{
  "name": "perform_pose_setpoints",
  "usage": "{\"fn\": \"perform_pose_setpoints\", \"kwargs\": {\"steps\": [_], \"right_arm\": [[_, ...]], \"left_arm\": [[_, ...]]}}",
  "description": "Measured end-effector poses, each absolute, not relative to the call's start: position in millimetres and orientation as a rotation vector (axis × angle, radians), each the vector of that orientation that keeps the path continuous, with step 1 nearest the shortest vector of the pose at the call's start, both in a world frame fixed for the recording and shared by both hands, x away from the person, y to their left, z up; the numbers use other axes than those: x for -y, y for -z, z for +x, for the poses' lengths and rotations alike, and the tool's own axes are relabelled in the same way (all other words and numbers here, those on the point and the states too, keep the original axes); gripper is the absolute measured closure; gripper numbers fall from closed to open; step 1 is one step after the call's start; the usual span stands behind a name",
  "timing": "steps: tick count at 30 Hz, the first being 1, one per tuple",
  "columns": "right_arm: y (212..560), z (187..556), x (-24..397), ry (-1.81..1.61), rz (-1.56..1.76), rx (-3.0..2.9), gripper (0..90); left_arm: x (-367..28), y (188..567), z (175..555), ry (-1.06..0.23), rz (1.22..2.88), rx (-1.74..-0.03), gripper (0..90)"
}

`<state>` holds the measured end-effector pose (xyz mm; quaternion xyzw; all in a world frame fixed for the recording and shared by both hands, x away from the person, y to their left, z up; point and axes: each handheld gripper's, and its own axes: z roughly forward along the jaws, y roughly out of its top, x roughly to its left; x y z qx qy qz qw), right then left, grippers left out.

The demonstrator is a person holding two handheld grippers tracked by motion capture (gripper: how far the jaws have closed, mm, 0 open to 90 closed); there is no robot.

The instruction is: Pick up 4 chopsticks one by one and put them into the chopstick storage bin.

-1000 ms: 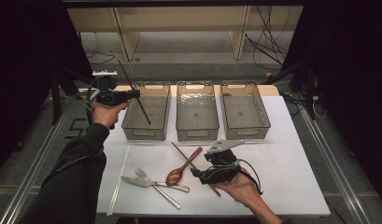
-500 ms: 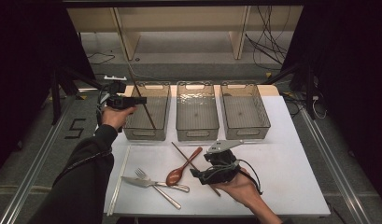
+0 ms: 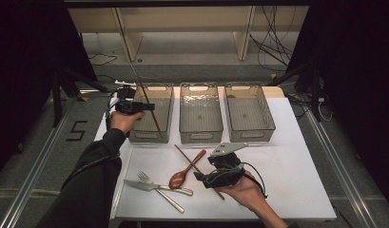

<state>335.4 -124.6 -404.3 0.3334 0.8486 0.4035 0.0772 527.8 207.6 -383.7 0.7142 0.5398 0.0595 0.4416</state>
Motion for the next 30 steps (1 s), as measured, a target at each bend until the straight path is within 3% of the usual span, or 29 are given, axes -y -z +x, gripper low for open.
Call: {"fn": "perform_pose_setpoints", "kwargs": {"steps": [13, 18, 25, 27, 30], "right_arm": [[403.9, 335.6, 123.7, -1.208, 1.001, -2.545, 28.7], [403.7, 335.2, 123.6, -1.207, 1.002, -2.550, 28.6], [403.7, 335.7, 124.1, -1.207, 1.000, -2.548, 28.6], [403.6, 335.6, 124.1, -1.207, 1.001, -2.548, 28.6], [403.8, 336.1, 124.3, -1.203, 1.004, -2.547, 28.6]], "left_arm": [[-204.1, 392.0, 531.9, -0.135, 1.795, -1.366, 81.9], [-200.7, 396.6, 535.6, -0.149, 1.800, -1.400, 76.3], [-200.5, 396.7, 536.7, -0.196, 1.800, -1.458, 53.5], [-201.3, 394.1, 534.4, -0.188, 1.801, -1.441, 51.4], [-200.9, 385.6, 525.2, -0.173, 1.784, -1.389, 39.9]]}}
